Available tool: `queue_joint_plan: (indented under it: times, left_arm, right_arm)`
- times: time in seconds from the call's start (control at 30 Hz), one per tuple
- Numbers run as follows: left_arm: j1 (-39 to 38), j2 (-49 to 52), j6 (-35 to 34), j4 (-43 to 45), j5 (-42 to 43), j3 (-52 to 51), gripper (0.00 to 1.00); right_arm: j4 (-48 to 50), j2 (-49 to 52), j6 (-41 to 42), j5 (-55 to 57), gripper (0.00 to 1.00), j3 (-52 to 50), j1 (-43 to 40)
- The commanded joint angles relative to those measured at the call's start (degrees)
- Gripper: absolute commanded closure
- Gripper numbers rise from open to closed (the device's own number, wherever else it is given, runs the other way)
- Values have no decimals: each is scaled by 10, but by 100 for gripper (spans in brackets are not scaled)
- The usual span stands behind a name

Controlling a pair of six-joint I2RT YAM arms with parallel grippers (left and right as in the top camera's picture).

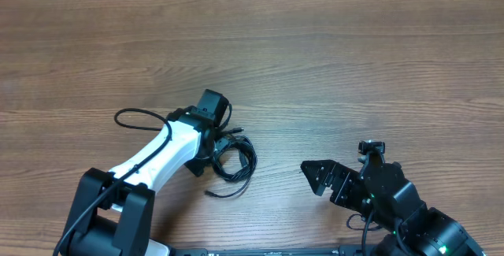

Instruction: Untangle cables

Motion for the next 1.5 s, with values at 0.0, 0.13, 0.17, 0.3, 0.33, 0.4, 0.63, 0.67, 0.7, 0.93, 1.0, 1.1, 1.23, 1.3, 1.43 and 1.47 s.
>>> queue_joint_plan:
  times: [0.0, 0.13, 0.17, 0.3, 0.33, 0.4, 0.63, 0.67, 0.7, 0.93, 1.0, 1.1, 1.23, 1.3, 1.43, 1.47]
  left_arm:
    - [22, 3, 31, 17, 63, -3, 34]
    - [43, 2, 113, 68, 148, 7, 32]
    - [47, 2, 122, 72, 153, 11, 33]
    - [55, 2, 166, 64, 141, 13, 45]
    - [55, 2, 178, 58, 129, 13, 45]
    - [53, 2, 195, 39, 91, 13, 45]
    - [52, 3, 203, 12, 6, 13, 45]
    - [52, 3, 202, 14, 7, 13, 49]
    - [52, 3, 201, 15, 10, 13, 61]
    - [52, 4, -17, -21, 158, 13, 39]
    - [52, 4, -52, -8, 231, 13, 29]
    - [52, 4, -23, 11, 257, 13, 29]
    - [61, 3, 57, 26, 270, 17, 25]
    - [81, 0, 134, 35, 326, 49, 14]
    - [95, -15, 202, -16, 290, 120, 4]
    - [95, -20, 207, -44, 250, 137, 4]
  right_arm:
    - [1, -2, 0, 10, 0, 2, -1]
    - [1, -2, 0, 10, 0, 2, -1]
    - [1, -2, 0, 10, 0, 2, -1]
    - [-6, -2, 0, 10, 0, 2, -1]
    - [-7, -2, 0, 10, 0, 2, -1]
    - [-7, -2, 0, 10, 0, 2, -1]
    - [-7, -2, 0, 31, 0, 2, -1]
    - [-7, -2, 0, 31, 0, 2, -1]
    - [-7, -2, 0, 31, 0, 2, -1]
    - [-7, -2, 0, 31, 0, 2, -1]
    - [-7, -2, 0, 31, 0, 2, -1]
    - [-7, -2, 0, 31, 0, 2, -1]
    - [-7, -2, 0, 31, 0, 2, -1]
    - [-7, -2, 0, 31, 0, 2, -1]
    - [-7, -2, 0, 31, 0, 2, -1]
    - [-8, -2, 0, 31, 0, 2, -1]
